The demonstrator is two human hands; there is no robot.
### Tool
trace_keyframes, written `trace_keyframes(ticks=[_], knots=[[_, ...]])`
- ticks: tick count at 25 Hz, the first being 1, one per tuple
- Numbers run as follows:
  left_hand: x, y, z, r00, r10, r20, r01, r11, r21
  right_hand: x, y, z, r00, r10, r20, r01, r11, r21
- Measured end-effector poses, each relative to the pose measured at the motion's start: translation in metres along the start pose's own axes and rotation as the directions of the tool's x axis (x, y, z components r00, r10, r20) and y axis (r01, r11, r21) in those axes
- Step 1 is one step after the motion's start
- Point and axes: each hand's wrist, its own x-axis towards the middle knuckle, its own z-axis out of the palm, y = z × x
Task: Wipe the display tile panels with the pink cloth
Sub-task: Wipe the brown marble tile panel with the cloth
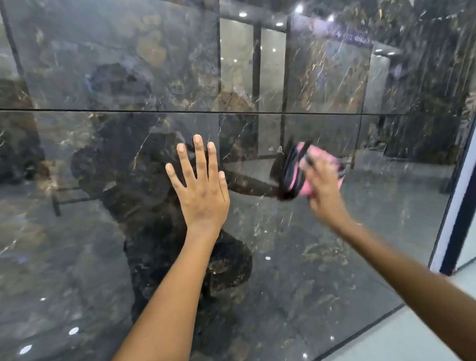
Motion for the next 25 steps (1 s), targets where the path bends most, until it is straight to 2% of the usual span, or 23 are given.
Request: trace_keyframes(ticks=[2,3,4,5,7,8,9,10,11,13,14,16,17,18,19,20,22,23,24,25], knots=[[-0.003,0.000,-0.003,1.000,0.007,0.008,-0.007,1.000,0.002,-0.078,-0.015,0.019,0.925,-0.321,0.203,0.349,0.929,-0.121],[-0.007,-0.001,-0.004,1.000,0.009,0.006,-0.009,1.000,0.004,-0.086,-0.010,0.017,0.879,-0.413,0.237,0.456,0.873,-0.173],[-0.009,-0.002,-0.004,1.000,0.007,0.007,-0.007,1.000,-0.005,-0.070,-0.005,0.009,0.865,-0.452,0.215,0.493,0.846,-0.205],[-0.008,-0.003,-0.005,1.000,0.011,0.015,-0.011,1.000,-0.019,-0.040,-0.003,0.000,0.893,-0.432,0.126,0.450,0.869,-0.207],[-0.002,-0.004,-0.006,0.999,0.036,0.024,-0.035,0.998,-0.050,0.043,-0.009,-0.026,0.959,-0.248,-0.135,0.237,0.967,-0.092],[0.001,-0.005,-0.006,0.999,0.046,0.020,-0.044,0.997,-0.063,0.080,-0.016,-0.034,0.960,-0.173,-0.221,0.175,0.985,-0.012],[0.003,-0.004,-0.008,0.999,0.037,0.008,-0.036,0.995,-0.091,0.101,-0.028,-0.033,0.956,-0.156,-0.249,0.175,0.983,0.056],[0.001,-0.002,-0.009,1.000,-0.005,-0.003,0.005,0.990,-0.141,0.104,-0.038,-0.024,0.946,-0.221,-0.236,0.245,0.966,0.080],[-0.004,0.002,-0.011,0.997,-0.081,-0.007,0.078,0.973,-0.215,0.088,-0.044,-0.009,0.913,-0.358,-0.195,0.379,0.922,0.082],[-0.024,0.018,-0.015,0.969,-0.246,0.015,0.238,0.915,-0.325,0.020,-0.041,0.024,0.755,-0.656,0.012,0.655,0.754,0.054],[-0.037,0.030,-0.015,0.957,-0.287,0.038,0.283,0.901,-0.329,-0.020,-0.032,0.034,0.632,-0.762,0.140,0.767,0.641,0.032],[-0.063,0.052,-0.009,0.957,-0.275,0.090,0.289,0.915,-0.281,-0.074,-0.007,0.041,0.339,-0.886,0.316,0.923,0.379,0.073],[-0.073,0.060,-0.003,0.960,-0.253,0.116,0.275,0.931,-0.240,-0.074,0.011,0.038,0.258,-0.913,0.316,0.947,0.304,0.104],[-0.079,0.066,0.004,0.961,-0.242,0.133,0.264,0.947,-0.185,-0.057,0.028,0.029,0.272,-0.919,0.287,0.944,0.312,0.104],[-0.082,0.067,0.011,0.960,-0.246,0.133,0.262,0.958,-0.121,-0.029,0.043,0.019,0.378,-0.904,0.202,0.914,0.399,0.075],[-0.083,0.067,0.017,0.959,-0.259,0.117,0.266,0.962,-0.056,0.007,0.058,0.005,0.529,-0.846,0.064,0.846,0.532,0.045],[-0.082,0.071,0.029,0.960,-0.270,0.067,0.269,0.963,0.033,0.081,0.091,-0.031,0.773,-0.602,-0.199,0.620,0.784,0.037],[-0.082,0.072,0.032,0.962,-0.268,0.049,0.266,0.963,0.045,0.104,0.100,-0.044,0.847,-0.437,-0.304,0.473,0.879,0.056],[-0.083,0.073,0.034,0.966,-0.257,0.034,0.255,0.966,0.051,0.111,0.102,-0.046,0.882,-0.296,-0.368,0.348,0.934,0.083],[-0.082,0.073,0.035,0.969,-0.247,0.024,0.245,0.968,0.059,0.104,0.099,-0.041,0.889,-0.237,-0.392,0.293,0.952,0.089]])
